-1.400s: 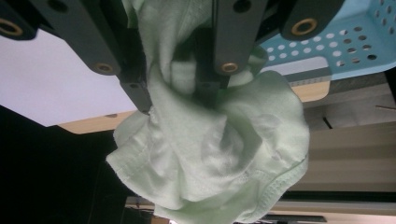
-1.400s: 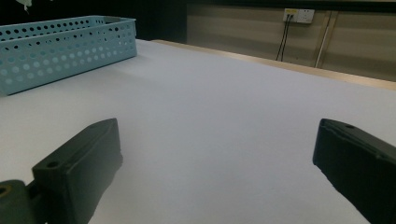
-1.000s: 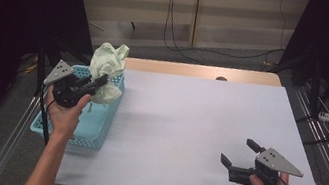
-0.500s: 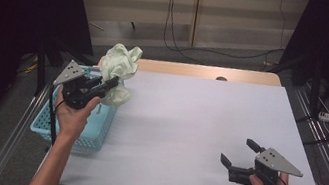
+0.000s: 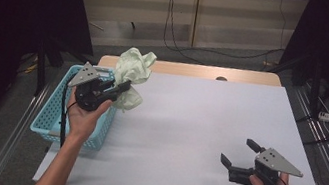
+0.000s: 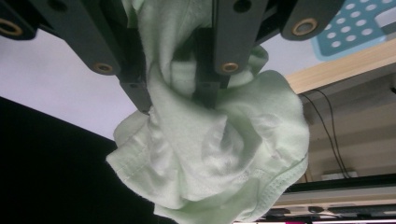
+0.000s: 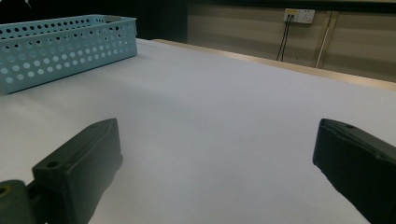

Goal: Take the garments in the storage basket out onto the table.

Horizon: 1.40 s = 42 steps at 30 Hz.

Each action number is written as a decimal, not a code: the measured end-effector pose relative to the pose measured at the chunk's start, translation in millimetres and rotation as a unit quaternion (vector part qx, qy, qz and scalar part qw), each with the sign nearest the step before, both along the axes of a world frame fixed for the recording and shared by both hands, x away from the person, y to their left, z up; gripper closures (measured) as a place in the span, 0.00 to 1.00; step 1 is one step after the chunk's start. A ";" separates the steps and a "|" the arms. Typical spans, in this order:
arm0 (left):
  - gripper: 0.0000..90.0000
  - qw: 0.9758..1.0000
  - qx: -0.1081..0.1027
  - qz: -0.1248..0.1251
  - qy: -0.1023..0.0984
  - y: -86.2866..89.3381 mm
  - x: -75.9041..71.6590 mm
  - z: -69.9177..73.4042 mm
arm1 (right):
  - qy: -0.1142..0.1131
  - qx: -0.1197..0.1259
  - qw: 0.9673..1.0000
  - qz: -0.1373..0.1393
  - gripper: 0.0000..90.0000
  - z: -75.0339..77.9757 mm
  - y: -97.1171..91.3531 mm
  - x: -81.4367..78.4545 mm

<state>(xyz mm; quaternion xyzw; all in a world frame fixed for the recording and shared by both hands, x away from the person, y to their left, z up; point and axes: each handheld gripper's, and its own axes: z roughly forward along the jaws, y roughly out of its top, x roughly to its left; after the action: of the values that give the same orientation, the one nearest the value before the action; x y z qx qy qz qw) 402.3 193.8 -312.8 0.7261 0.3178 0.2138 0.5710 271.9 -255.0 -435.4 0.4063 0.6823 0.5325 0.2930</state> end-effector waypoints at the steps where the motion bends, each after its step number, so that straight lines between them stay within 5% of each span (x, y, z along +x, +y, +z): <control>1: 0.81 1.000 0.000 -0.003 0.000 -2.4 0.5 0.6 | 0.001 0.000 1.000 0.000 0.01 0.0 0.0 0.1; 8: 0.81 0.999 -0.013 -0.030 -0.002 -21.7 0.4 6.8 | 0.002 0.001 1.000 -0.001 0.01 -0.1 0.3 0.8; 22: 0.81 0.998 -0.003 -0.060 0.004 -54.1 1.0 5.2 | 0.002 0.000 1.000 0.003 0.01 -0.1 0.3 0.5; 42: 0.80 0.995 0.009 -0.086 0.053 -87.9 13.4 -17.0 | 0.002 -0.001 1.000 0.004 0.01 -0.2 0.6 0.6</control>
<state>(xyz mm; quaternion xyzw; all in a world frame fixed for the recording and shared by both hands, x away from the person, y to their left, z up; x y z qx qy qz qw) 415.7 105.8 -329.9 0.7662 0.2823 0.1285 0.5628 272.5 -254.5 -435.6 0.4043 0.6852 0.5323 0.2893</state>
